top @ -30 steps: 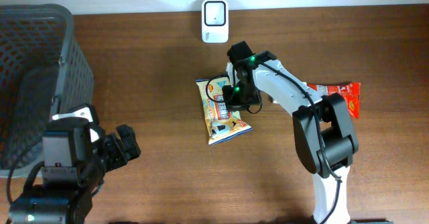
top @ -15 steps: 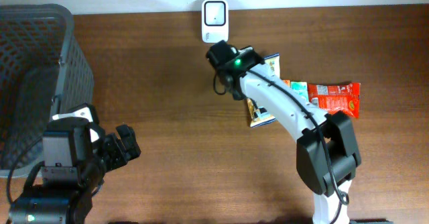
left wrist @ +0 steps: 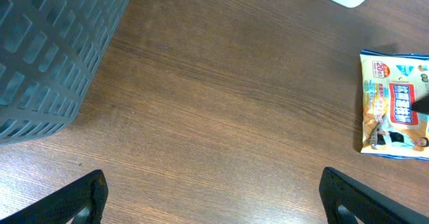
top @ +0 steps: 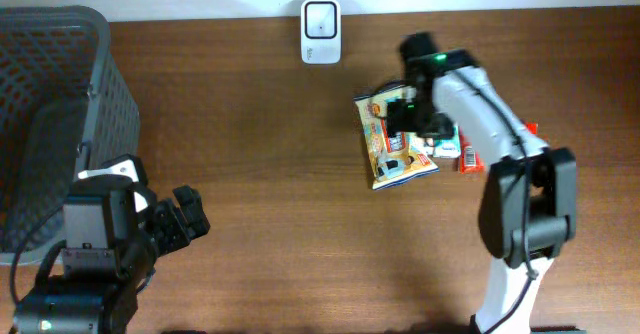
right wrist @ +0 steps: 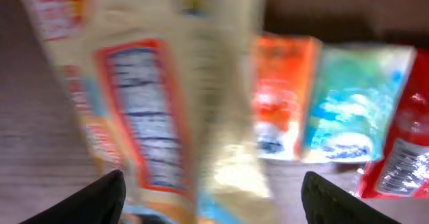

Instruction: Scan the item barcode

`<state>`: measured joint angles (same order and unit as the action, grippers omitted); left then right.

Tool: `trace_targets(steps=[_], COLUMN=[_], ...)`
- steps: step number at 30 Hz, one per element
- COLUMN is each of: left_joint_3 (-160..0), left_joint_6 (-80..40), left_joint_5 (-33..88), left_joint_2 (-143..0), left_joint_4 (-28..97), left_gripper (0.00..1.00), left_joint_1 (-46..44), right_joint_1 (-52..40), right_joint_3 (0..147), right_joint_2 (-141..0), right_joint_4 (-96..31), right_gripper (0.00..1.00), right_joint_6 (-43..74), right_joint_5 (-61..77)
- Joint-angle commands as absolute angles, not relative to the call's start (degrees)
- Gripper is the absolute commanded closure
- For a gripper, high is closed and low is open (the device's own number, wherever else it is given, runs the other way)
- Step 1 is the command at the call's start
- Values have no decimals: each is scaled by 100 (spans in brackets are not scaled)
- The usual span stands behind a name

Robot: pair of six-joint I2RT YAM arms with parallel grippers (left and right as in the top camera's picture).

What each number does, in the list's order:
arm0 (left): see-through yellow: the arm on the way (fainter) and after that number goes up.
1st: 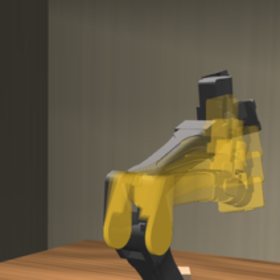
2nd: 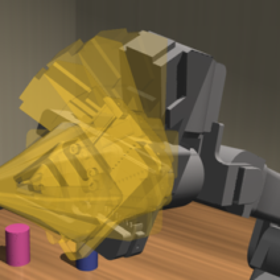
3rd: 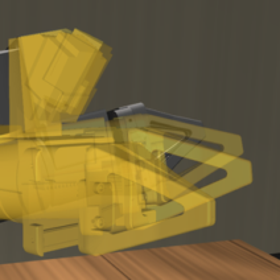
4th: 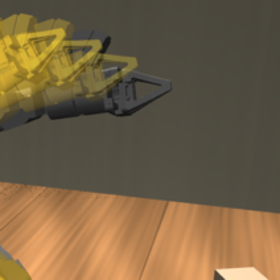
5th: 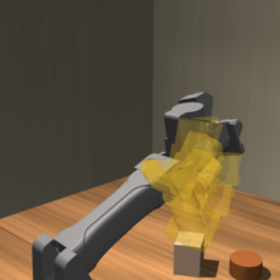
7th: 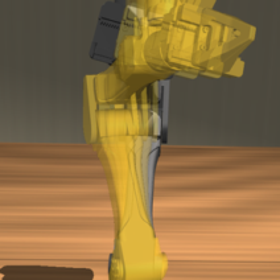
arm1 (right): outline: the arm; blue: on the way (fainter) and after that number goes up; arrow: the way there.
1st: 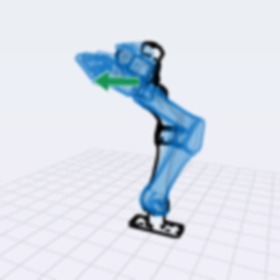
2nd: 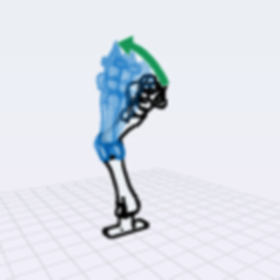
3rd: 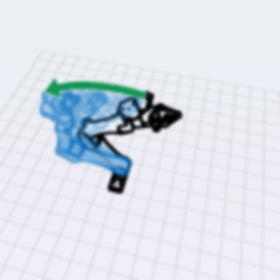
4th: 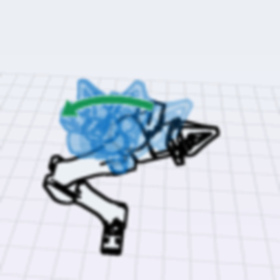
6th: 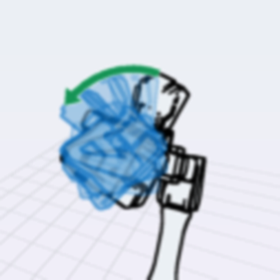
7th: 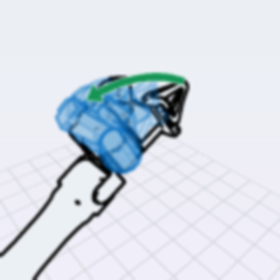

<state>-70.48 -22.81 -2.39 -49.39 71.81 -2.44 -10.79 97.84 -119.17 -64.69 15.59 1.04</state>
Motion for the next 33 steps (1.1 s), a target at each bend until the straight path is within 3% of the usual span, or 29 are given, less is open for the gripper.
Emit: trace_targets(steps=[1, 6, 8, 11, 12, 13, 14, 20, 25, 29, 33], left_joint_3=[-7070, -7070, -7070, -7070, -7070, -7070, -7070, -7070, -7070, -7070, -7070], left_joint_6=[-2331, -2331, -2331, -2331, -2331, -2331, -2331, -2331, -2331, -2331, -2331], left_joint_5=[-270, -270, -270, -270, -270, -270, -270, -270, -270, -270, -270], left_joint_2=[-4921, -4921, -4921, -4921, -4921, -4921, -4921, -4921, -4921, -4921, -4921], left_joint_4=[7185, 7185, 7185, 7185, 7185, 7185, 7185, 7185, 7185, 7185, 7185], left_gripper=[1, 1, 1, 1, 1, 1, 1, 1, 1, 1, 1], left_joint_1=[-207, -207, -207, -207, -207, -207, -207, -207, -207, -207, -207], right_joint_1=[-663, -646, -646, -646, -646, -644, -644, -878, -2265, -3168, -3756], right_joint_3=[9483, 8993, 8890, 8602, 8488, 8409, 8409, 9367, 9692, 9692, 9692], right_joint_2=[-11876, -11876, -11876, -11876, -11876, -11876, -11876, -11590, -11544, -12009, -12558], right_joint_4=[-6667, -6329, -6300, -6055, -5883, -5708, -5645, -6095, -6490, -6410, -6445], right_gripper=[12, 12, 25, 32, 48, 85, 96, 96, 96, 96, 96], right_joint_6=[862, 567, 646, 646, 646, 644, 646, 1330, 2974, 3229, 3562], right_joint_5=[1352, 1789, 1782, 1780, 1780, 1780, 1769, 174, -3699, -4464, -3861])
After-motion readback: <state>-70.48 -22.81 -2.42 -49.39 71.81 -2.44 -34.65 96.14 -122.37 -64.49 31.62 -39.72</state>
